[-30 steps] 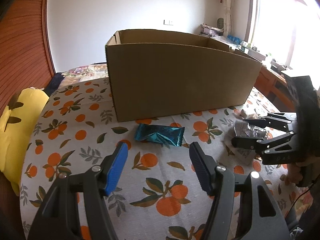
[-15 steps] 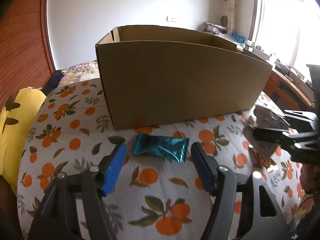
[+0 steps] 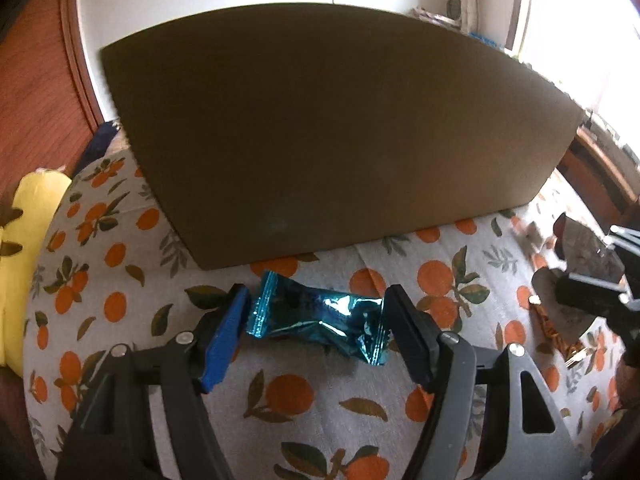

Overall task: Organize snacks
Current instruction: 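Grasp the teal foil candy with the left gripper while the right holds the white wrapper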

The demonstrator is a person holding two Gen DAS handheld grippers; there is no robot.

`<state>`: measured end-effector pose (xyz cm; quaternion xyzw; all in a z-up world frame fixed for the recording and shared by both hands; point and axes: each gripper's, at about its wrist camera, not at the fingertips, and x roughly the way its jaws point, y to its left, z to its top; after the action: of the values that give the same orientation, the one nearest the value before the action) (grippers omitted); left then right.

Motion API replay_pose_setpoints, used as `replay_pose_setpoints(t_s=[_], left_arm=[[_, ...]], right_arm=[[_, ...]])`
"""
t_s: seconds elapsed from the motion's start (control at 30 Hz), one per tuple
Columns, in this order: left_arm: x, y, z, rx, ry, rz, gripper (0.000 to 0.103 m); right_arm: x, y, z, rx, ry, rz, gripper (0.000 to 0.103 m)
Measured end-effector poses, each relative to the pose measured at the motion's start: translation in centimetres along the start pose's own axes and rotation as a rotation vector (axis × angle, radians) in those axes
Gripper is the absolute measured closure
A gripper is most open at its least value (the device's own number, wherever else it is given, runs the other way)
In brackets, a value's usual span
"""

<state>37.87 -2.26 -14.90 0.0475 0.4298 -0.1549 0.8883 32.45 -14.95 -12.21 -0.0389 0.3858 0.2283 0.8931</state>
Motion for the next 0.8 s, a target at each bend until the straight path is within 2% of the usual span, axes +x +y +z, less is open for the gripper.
replay_pose_setpoints(t_s=[0.1,0.13,0.2,0.23,0.3,0.33,0.6,0.8], left_arm=[[-0.2,-0.5,-0.2,0.022,0.002,-0.001,0.038],[-0.4,-0.8,-0.3,0.026,0.000,-0.005,0.044],[-0.9,-1.0,-0.5,0.032,-0.012,-0.022,0.048],[-1.2,-1.1,-0.7,0.032,-0.018,-0.032,0.056],[-1.7,-1.3,-0.8,0.029,-0.032,-0.033,0.059],[-2.0,-1.5,-1.0,0.030,-0.035,-0.037,0.069],[-4.5,-2.0,-1.6,0.032,-0.065,-0.050,0.069],[-7.2,-2.0,-1.7,0.035,-0.121,-0.046,0.069]], right_arm=[[0.0,-0.1,0.0,0.004,-0.005,0.002,0.068],[0.0,-0.1,0.0,0.005,-0.007,0.001,0.068],[-0.3,-0.2,-0.1,0.009,-0.011,0.000,0.068],[-0.3,-0.2,-0.2,0.011,-0.011,0.000,0.068],[-0.4,-0.1,-0.2,0.014,-0.013,-0.001,0.068],[-0.4,-0.1,-0.2,0.014,-0.013,-0.002,0.068],[-0.7,0.2,-0.2,0.010,-0.017,-0.006,0.068],[-1.2,0.4,-0.1,0.008,-0.027,-0.009,0.067]])
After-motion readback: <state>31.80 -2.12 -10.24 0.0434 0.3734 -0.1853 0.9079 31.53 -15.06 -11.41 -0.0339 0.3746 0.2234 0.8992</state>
